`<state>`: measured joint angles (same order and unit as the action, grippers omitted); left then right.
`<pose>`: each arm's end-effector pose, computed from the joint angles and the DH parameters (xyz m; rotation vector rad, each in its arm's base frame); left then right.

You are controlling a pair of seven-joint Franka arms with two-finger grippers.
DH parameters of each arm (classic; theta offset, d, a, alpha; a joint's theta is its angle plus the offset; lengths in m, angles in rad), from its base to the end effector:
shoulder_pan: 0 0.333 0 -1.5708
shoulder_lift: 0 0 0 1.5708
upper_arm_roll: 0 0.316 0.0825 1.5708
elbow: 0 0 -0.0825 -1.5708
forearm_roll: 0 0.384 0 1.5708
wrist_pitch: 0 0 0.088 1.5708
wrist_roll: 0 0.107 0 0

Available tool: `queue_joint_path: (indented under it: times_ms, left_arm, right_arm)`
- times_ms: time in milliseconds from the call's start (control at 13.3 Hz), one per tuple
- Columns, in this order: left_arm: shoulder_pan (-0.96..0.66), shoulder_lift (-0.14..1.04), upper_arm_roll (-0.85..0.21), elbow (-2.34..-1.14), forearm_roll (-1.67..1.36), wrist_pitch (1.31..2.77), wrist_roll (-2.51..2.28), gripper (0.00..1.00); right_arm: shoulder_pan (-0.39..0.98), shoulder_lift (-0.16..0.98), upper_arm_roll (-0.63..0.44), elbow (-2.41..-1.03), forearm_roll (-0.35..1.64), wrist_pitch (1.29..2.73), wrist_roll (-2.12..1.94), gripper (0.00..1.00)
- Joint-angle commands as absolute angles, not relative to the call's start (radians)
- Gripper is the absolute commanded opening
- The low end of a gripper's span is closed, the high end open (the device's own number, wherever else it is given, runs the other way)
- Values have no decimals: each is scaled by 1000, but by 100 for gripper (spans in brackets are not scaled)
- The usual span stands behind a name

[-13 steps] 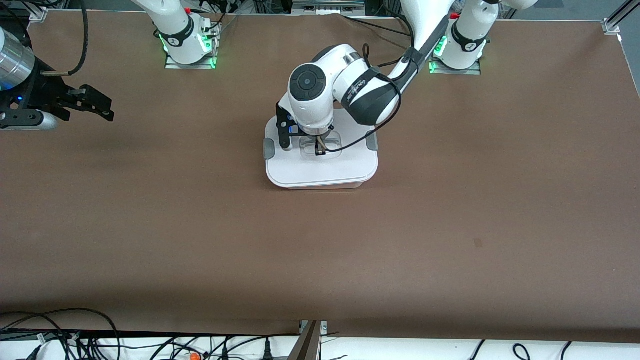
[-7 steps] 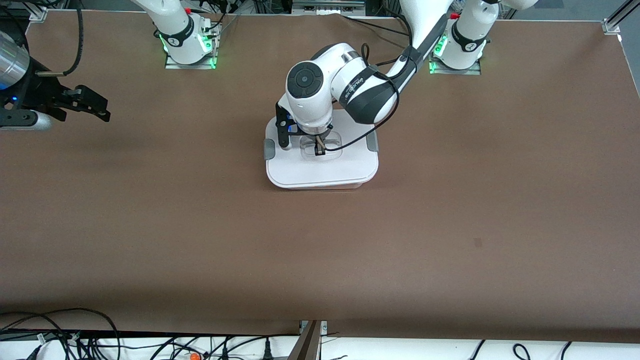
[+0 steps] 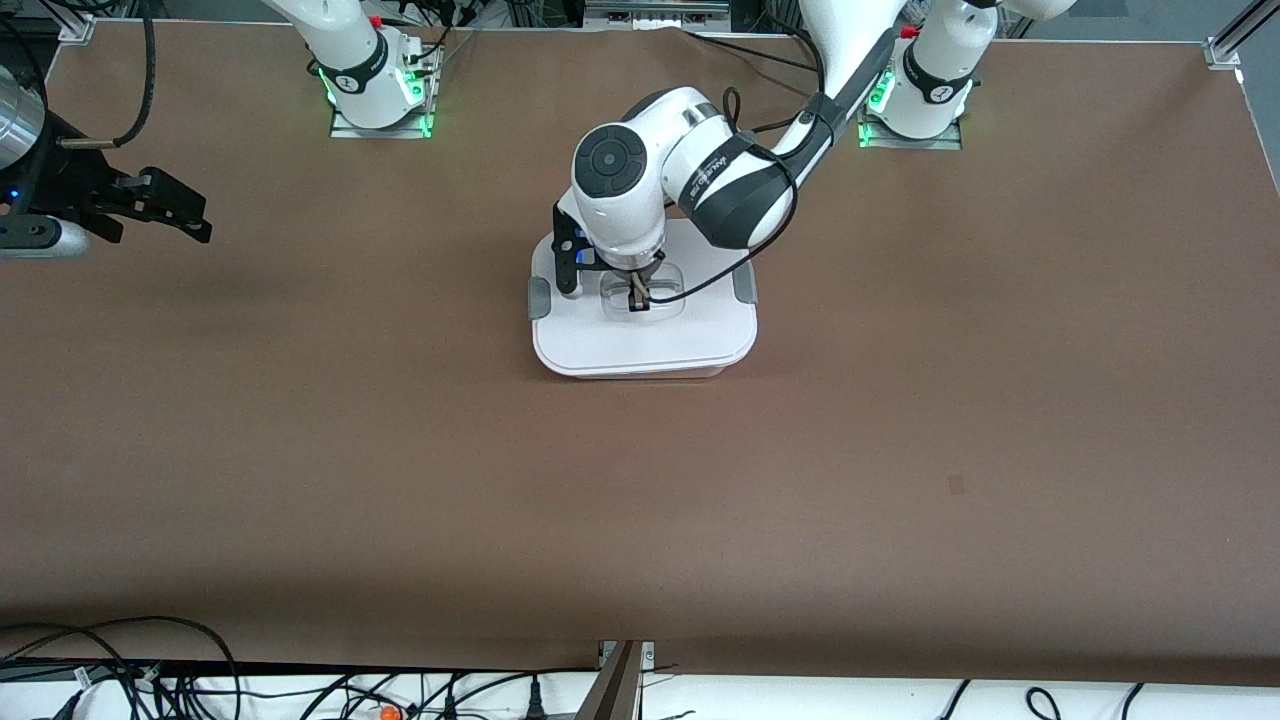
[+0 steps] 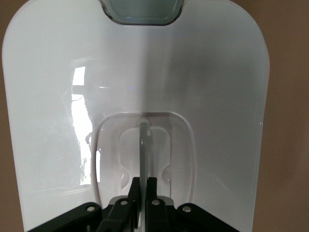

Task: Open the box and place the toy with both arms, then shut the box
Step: 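Press the lid down onto the box with the left gripper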

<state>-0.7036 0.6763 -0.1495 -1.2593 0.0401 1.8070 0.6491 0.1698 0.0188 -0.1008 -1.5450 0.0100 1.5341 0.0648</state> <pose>0.4974 -0.5258 0.3541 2.2753 -2.0925 -0.1961 0.5552 0.0400 0.6231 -3.1351 -0.0069 0.0472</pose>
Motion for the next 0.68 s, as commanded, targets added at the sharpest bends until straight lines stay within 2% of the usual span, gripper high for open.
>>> queue_joint_path:
  times_ms: [0,602]
  left_arm:
    - [-703,667,-146,-1288,58,1793,686,0]
    - [-701,666,-143,-1304,60,1793,707,0]
  right_arm:
    - [166,9,-94,-1529,0,1523,52,100]
    - [166,6,-94,-1529,-29,1523,52,100]
